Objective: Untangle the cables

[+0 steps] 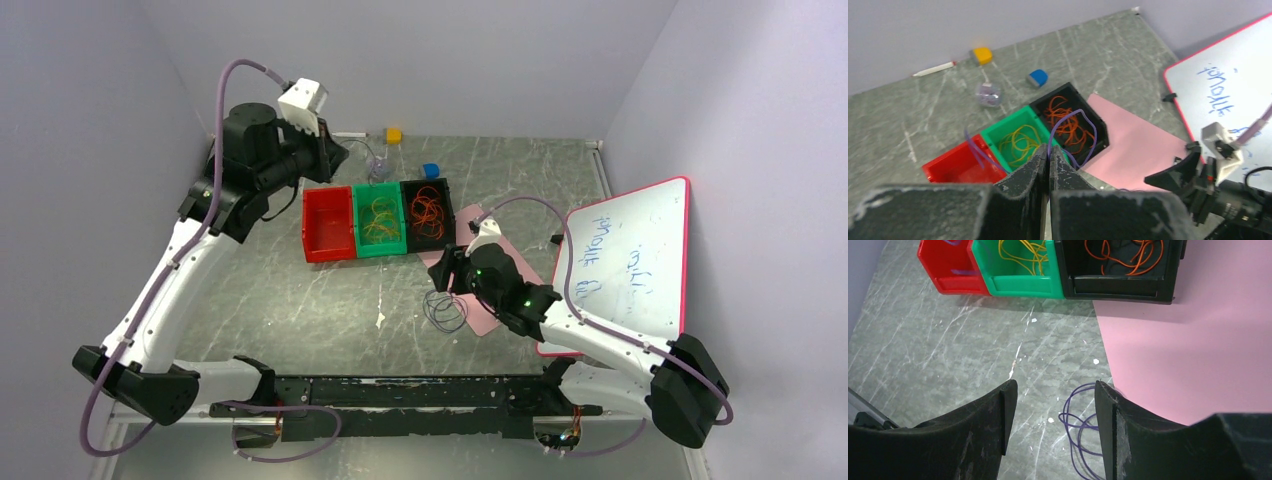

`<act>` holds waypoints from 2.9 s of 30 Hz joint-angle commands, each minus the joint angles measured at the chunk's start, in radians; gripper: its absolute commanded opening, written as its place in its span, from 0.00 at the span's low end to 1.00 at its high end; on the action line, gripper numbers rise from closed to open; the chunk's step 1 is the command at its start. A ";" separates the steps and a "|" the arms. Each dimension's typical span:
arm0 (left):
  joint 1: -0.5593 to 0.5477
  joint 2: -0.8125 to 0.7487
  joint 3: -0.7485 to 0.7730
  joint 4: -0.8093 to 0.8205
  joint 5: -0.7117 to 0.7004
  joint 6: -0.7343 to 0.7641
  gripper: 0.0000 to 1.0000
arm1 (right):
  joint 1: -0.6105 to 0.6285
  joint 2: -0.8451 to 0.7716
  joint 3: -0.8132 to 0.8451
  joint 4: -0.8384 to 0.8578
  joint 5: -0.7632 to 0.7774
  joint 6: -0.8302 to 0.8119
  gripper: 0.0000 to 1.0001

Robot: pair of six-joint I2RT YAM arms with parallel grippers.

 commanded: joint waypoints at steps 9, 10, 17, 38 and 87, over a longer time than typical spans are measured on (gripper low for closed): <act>0.167 0.017 -0.014 0.014 -0.064 0.034 0.07 | -0.004 -0.030 -0.003 -0.018 0.007 0.000 0.62; 0.184 0.019 -0.028 0.023 -0.061 0.032 0.07 | -0.003 -0.032 -0.004 -0.020 0.006 0.001 0.62; 0.240 0.050 -0.109 0.096 -0.045 0.015 0.07 | -0.004 -0.031 -0.006 -0.028 0.005 0.006 0.62; 0.333 0.164 -0.251 0.198 0.105 -0.095 0.07 | -0.002 0.000 -0.003 -0.027 -0.011 0.016 0.62; 0.258 0.541 -0.234 0.102 -0.210 -0.280 0.07 | -0.002 0.084 0.033 -0.046 -0.024 0.030 0.62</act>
